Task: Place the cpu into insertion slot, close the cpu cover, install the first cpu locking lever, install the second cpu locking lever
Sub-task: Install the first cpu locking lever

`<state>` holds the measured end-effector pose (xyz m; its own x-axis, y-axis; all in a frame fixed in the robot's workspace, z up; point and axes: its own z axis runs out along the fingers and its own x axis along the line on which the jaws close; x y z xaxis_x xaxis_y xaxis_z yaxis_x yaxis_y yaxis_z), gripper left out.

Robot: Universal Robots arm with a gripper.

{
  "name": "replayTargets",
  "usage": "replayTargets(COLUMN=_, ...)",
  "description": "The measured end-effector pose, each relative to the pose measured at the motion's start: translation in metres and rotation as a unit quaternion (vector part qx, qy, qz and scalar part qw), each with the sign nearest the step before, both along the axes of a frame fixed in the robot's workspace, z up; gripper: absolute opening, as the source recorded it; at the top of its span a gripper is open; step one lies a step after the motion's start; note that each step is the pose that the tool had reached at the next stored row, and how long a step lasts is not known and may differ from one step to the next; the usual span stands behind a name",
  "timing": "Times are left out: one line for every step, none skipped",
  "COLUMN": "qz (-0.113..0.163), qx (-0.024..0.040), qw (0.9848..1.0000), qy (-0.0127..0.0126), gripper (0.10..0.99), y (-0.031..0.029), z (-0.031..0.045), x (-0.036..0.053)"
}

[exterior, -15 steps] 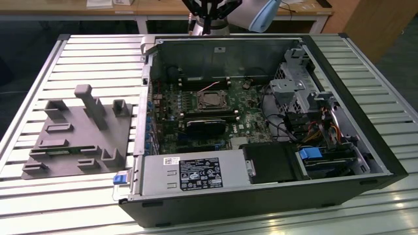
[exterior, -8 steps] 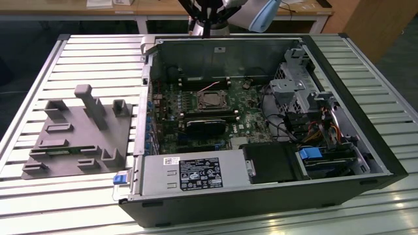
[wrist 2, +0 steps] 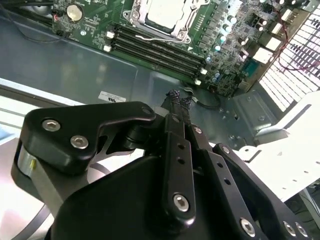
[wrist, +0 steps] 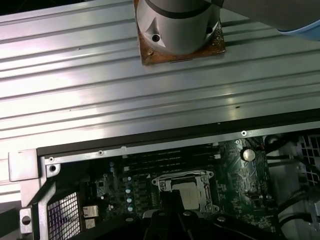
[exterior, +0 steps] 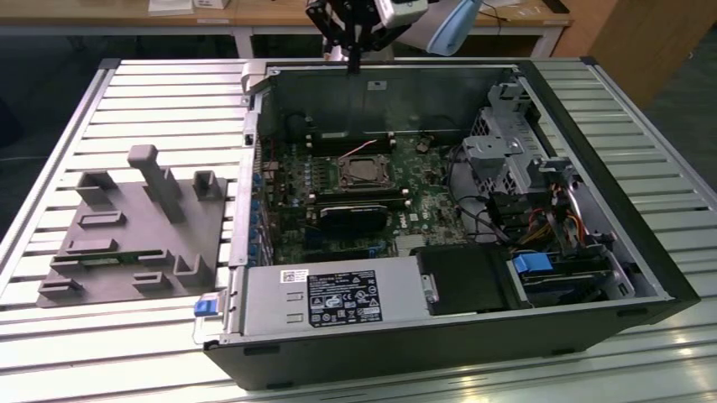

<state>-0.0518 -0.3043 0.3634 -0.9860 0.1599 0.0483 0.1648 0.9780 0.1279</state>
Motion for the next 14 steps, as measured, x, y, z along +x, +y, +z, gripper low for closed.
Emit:
replayTargets(qz=0.0, qx=0.0, qw=1.0, qy=0.0, gripper=0.102, y=0.0, z=-0.0018, x=0.0)
replayTargets(qz=0.0, qx=0.0, qw=1.0, qy=0.0, gripper=0.102, y=0.0, z=-0.0036, x=0.0)
replayTargets(qz=0.001, qx=0.0, qw=1.0, qy=0.0, gripper=0.102, y=0.0, z=-0.0055, x=0.0)
replayTargets(qz=0.001, qx=0.0, qw=1.0, qy=0.0, gripper=0.102, y=0.0, z=-0.0074, x=0.0)
replayTargets(qz=0.001, qx=-0.0001, qw=1.0, qy=0.0, gripper=0.102, y=0.0, z=-0.0091, x=0.0)
replayTargets(qz=0.001, qx=-0.0001, qw=1.0, qy=0.0, gripper=0.102, y=0.0, z=-0.0109, x=0.0)
replayTargets(qz=0.001, qx=0.0, qw=1.0, qy=0.0, gripper=0.102, y=0.0, z=-0.0127, x=0.0)
replayTargets(qz=0.001, qx=0.0, qw=1.0, qy=0.0, gripper=0.102, y=0.0, z=-0.0145, x=0.0)
replayTargets(qz=0.002, qx=0.0, qw=1.0, qy=0.0, gripper=0.102, y=0.0, z=-0.0163, x=0.0)
replayTargets(qz=0.002, qx=0.0, qw=1.0, qy=0.0, gripper=0.102, y=0.0, z=-0.0182, x=0.0)
replayTargets(qz=0.002, qx=0.0, qw=1.0, qy=0.0, gripper=0.102, y=0.0, z=-0.02, x=0.0)
replayTargets(qz=0.002, qx=0.0, qw=1.0, qy=0.0, gripper=0.102, y=0.0, z=-0.0217, x=0.0)
replayTargets(qz=0.002, qx=-0.0001, qw=1.0, qy=0.0, gripper=0.102, y=0.0, z=-0.0234, x=0.0)
replayTargets(qz=0.003, qx=0.0, qw=1.0, qy=0.0, gripper=0.102, y=0.0, z=-0.0252, x=0.0)
